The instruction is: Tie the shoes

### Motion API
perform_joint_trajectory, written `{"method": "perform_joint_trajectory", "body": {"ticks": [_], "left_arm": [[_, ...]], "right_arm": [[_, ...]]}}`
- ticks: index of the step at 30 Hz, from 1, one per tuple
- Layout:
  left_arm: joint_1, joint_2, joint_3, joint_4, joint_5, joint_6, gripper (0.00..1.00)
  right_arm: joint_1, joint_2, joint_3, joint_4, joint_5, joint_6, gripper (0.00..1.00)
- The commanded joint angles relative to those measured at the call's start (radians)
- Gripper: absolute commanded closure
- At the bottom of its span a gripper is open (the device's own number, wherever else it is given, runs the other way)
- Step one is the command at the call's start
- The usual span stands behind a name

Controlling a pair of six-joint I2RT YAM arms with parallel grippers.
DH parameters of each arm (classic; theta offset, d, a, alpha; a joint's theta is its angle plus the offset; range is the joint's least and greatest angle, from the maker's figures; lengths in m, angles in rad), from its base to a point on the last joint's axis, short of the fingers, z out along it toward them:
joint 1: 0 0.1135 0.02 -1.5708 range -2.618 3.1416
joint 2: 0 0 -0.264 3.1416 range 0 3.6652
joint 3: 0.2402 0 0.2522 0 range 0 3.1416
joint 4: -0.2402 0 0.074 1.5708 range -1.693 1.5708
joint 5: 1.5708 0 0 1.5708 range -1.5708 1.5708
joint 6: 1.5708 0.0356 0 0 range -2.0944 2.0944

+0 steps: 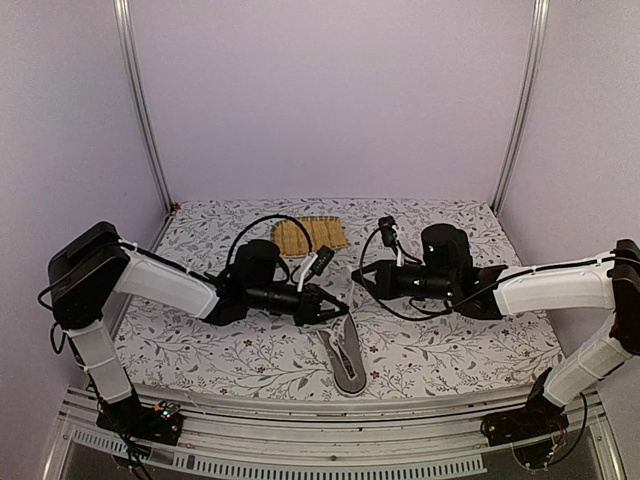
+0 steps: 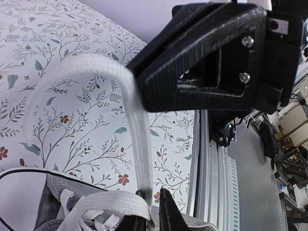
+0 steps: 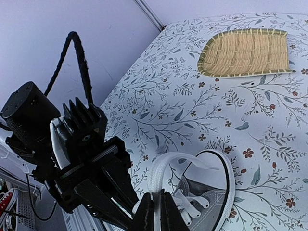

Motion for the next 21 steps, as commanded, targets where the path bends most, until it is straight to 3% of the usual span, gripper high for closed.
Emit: {"method": "perform_joint_trajectory", "body": {"ticks": [1, 13, 18, 21], "left_arm": [[-0.006, 0.026, 0.039, -0.020, 0.003, 0.016, 0.89], [-0.006, 0.031, 0.046, -0.048, -0.043, 0.014, 0.84], [0.001, 0.000, 0.010, -0.053, -0.117, 0.004, 0.92], [0.008, -0.005, -0.002, -0.039, -0.109, -0.011, 0.93]], "right_arm": [[-0.001, 0.008, 0.034, -0.005, -0.015, -0.013, 0.94], [-0.001, 0.006, 0.035, -0.030, -0.007, -0.017, 0.94], [-0.005, 0.037, 0.016, -0.127, 0.061, 0.022, 0.77], [-0.028, 0.100, 0.053, -0.250, 0.113, 0.042, 0.73]]}}
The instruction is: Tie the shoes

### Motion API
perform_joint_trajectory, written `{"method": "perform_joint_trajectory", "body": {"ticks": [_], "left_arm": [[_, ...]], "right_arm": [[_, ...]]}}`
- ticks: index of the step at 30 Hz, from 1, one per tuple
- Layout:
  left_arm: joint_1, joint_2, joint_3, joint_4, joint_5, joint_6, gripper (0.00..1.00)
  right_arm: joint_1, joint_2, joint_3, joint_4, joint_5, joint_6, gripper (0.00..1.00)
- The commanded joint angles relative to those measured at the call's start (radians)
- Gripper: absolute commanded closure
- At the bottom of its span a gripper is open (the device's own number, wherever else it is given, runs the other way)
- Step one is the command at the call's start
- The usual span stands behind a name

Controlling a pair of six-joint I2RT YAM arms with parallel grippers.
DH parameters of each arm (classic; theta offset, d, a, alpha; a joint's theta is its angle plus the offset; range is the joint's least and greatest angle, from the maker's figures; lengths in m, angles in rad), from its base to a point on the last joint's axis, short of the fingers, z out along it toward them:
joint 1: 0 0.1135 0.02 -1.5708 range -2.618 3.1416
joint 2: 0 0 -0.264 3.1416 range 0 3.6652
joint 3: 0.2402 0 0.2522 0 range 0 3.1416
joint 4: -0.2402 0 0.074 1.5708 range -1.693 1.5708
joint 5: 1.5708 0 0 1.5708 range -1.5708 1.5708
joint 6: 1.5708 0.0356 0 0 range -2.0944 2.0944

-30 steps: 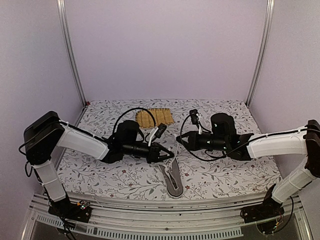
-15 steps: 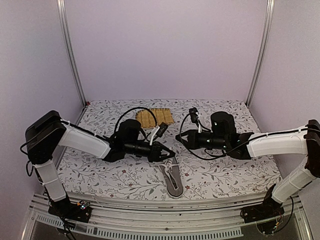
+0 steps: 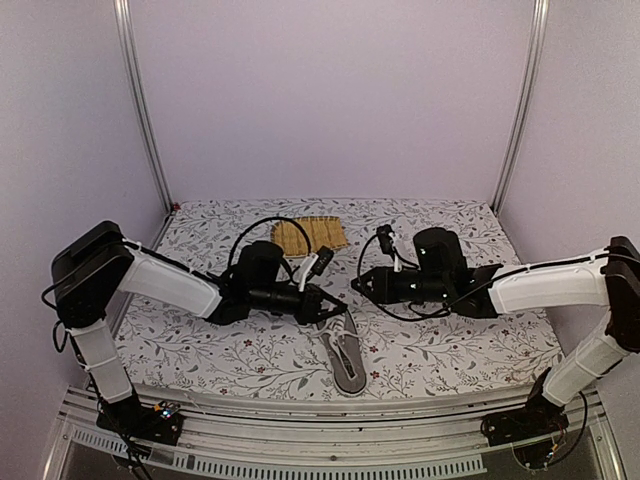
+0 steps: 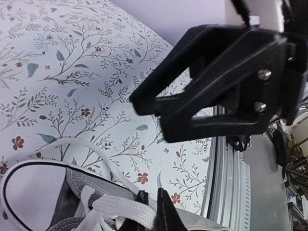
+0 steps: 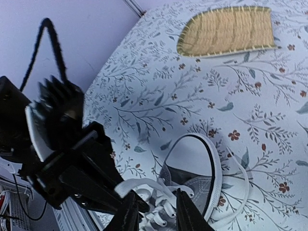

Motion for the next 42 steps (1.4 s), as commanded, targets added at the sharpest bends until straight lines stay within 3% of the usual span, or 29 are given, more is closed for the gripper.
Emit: {"method": "perform_joint_trajectory", "body": {"ticks": [1, 8, 27, 29, 32, 34, 42], "left_arm": [[0.009, -0.028, -0.027, 0.010, -0.020, -0.012, 0.93], [0.012, -0.043, -0.038, 0.014, -0.036, -0.022, 0.95], [0.025, -0.064, -0.070, 0.026, -0.044, -0.035, 0.95], [0.027, -0.064, -0.071, 0.028, -0.042, -0.035, 0.95], [0.030, -0.065, -0.073, 0.028, -0.040, -0.035, 0.94], [0.032, -0.066, -0.073, 0.027, -0.038, -0.033, 0.94], [0.029, -0.037, -0.024, -0.035, -0.014, -0.003, 0.88]], "right_arm": [[-0.034, 0.100, 0.055, -0.208, 0.092, 0.036, 0.72], [-0.037, 0.250, 0.172, -0.370, 0.160, -0.041, 0.66], [-0.006, 0.443, 0.299, -0.440, 0.216, -0.159, 0.67], [0.006, 0.468, 0.317, -0.464, 0.256, -0.159, 0.71], [0.009, 0.485, 0.319, -0.478, 0.303, -0.136, 0.90], [0.007, 0.468, 0.307, -0.475, 0.324, -0.114, 0.96], [-0.048, 0.185, 0.184, -0.293, 0.234, -0.068, 0.98]]}}
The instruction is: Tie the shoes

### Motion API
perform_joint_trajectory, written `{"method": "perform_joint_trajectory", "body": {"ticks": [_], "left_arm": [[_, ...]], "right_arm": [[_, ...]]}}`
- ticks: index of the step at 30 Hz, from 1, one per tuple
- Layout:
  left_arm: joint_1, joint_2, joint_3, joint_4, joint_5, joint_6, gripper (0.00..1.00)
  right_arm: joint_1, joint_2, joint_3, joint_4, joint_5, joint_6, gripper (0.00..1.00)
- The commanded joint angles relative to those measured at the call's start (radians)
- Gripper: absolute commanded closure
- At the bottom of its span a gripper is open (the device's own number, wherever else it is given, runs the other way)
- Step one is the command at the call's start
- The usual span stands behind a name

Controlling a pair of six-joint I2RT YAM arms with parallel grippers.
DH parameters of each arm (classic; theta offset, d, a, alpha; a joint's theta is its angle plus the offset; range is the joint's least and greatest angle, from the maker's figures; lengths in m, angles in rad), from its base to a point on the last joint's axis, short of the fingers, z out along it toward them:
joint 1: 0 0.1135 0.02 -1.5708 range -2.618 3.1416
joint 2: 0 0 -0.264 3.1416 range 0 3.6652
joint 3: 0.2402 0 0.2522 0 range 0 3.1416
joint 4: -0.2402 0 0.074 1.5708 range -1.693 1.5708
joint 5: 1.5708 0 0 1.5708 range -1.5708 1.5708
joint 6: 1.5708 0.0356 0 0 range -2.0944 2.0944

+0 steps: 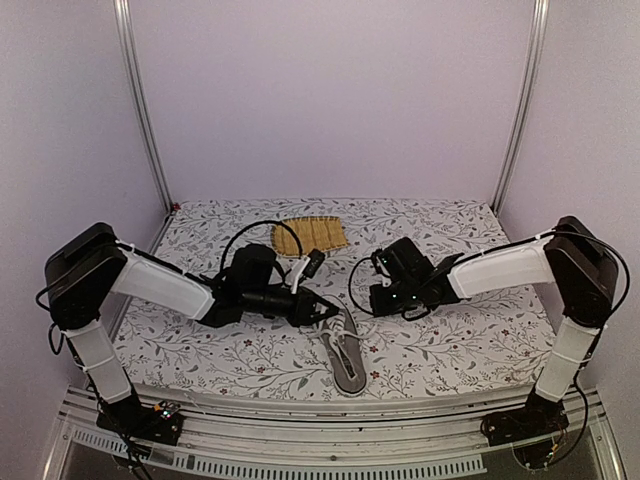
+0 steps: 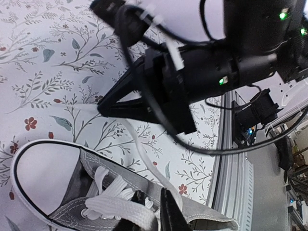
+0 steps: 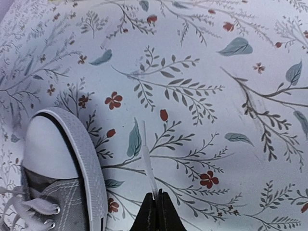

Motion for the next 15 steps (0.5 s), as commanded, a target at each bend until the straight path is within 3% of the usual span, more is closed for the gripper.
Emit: {"method": "perform_joint_trajectory", "body": {"ticks": [1, 6, 15], "left_arm": [[0.006, 0.008, 0.043, -0.027, 0.023, 0.021, 0.85], [0.002, 0.044, 0.083, -0.024, 0.055, 0.023, 0.76], [-0.005, 0.087, 0.121, -0.021, 0.088, 0.019, 0.71]], "right_arm": [[-0.034, -0.192, -0.063, 0.143, -0.076, 0.024, 0.98], [-0.038, -0.222, -0.037, 0.169, -0.136, 0.011, 0.98], [-0.040, -0.196, 0.022, 0.199, -0.185, 0.020, 0.98]]}}
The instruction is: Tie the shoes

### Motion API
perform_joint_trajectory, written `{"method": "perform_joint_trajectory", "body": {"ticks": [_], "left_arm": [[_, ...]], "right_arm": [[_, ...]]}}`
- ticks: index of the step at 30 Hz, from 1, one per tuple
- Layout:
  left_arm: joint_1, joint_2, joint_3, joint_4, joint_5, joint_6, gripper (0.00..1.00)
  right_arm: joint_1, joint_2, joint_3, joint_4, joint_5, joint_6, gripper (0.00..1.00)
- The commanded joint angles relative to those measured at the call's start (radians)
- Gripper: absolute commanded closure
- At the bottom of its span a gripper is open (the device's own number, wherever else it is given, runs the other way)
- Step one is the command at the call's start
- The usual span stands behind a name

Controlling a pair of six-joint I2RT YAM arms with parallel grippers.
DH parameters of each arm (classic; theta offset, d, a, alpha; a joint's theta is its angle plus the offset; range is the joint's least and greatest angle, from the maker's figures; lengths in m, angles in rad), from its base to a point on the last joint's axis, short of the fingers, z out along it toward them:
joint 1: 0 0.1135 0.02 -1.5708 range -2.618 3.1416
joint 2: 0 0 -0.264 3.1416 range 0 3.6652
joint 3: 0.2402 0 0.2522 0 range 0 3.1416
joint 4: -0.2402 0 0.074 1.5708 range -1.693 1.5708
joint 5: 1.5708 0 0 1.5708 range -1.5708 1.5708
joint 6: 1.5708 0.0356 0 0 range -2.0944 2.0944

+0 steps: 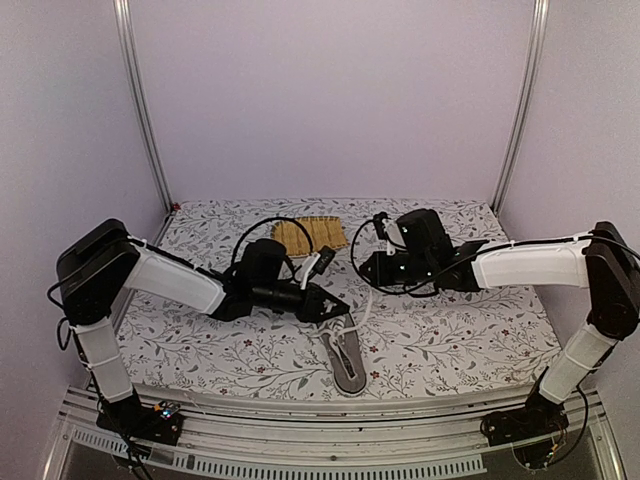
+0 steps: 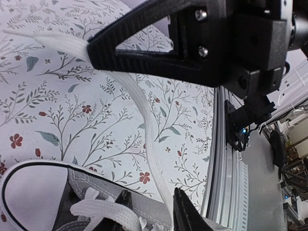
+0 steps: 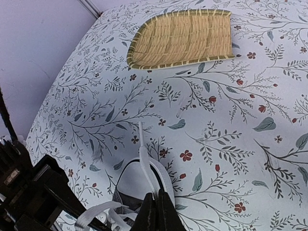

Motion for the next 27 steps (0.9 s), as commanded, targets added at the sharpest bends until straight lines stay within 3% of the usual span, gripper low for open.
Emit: {"method": "perform_joint_trajectory", "body": {"ticks": [1, 16, 27], "left_arm": [[-0.007, 0.023, 0.032, 0.002, 0.029, 0.010, 0.70], [-0.015, 0.074, 0.087, 0.003, 0.040, 0.002, 0.60], [-0.022, 0.109, 0.143, 0.010, 0.055, -0.005, 0.59]], "right_arm": [[-0.002, 0.021, 0.062, 0.038, -0.041, 0.007, 0.98], [-0.001, 0.020, 0.123, 0.061, -0.094, 0.030, 0.98], [-0.002, 0.030, 0.144, 0.063, -0.108, 0.044, 0.98]]}}
